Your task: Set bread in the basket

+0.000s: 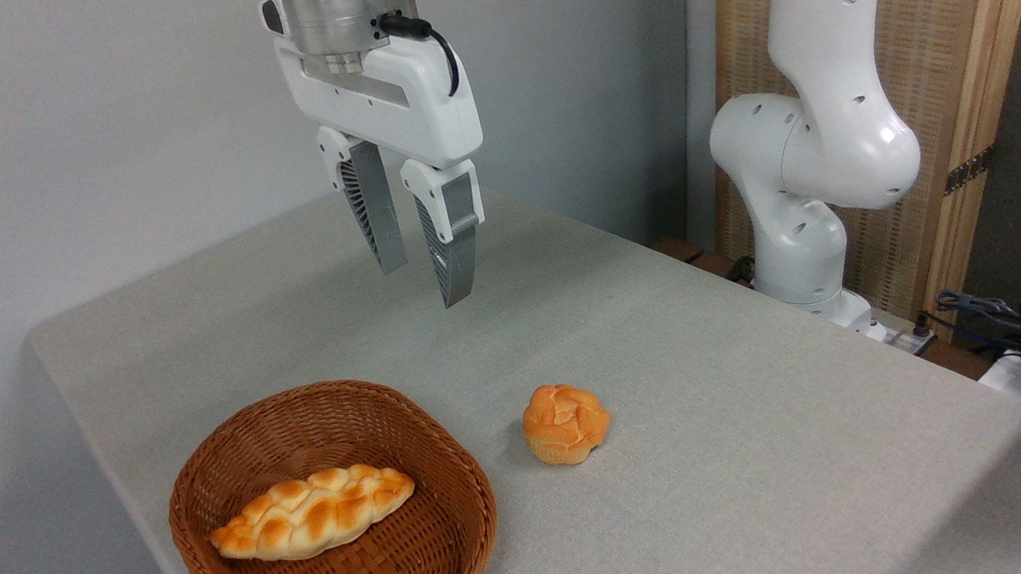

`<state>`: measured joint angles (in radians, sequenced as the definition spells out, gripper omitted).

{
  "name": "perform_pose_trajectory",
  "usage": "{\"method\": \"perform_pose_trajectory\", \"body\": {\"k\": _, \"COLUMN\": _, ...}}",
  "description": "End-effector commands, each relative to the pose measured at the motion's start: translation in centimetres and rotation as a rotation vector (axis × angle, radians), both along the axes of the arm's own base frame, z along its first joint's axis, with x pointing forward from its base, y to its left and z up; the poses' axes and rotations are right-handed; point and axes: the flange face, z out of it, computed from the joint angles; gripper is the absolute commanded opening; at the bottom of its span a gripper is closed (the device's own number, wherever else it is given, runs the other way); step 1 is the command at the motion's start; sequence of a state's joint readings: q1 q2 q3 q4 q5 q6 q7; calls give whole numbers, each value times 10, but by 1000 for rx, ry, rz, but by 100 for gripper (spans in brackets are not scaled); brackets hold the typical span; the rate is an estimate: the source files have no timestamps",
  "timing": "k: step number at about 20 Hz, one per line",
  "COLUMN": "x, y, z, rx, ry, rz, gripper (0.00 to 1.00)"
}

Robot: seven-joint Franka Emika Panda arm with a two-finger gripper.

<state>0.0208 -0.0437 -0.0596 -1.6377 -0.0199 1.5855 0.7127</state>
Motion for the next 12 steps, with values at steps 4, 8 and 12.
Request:
{"method": "perform_pose_trajectory", "body": {"k": 4, "x": 1, "y": 7, "z": 5, "rx": -1, "ry": 7, "rz": 15, "gripper": 100}}
{"method": "perform_pose_trajectory", "body": {"k": 8, "x": 1, "y": 7, "z": 3, "rx": 1, "ry": 14, "rz": 15, "gripper": 100}}
{"method": "perform_pose_trajectory", "body": {"k": 12, "x": 0, "y": 10, "z": -2, "rx": 7, "ry": 20, "rz": 6, "gripper": 100}}
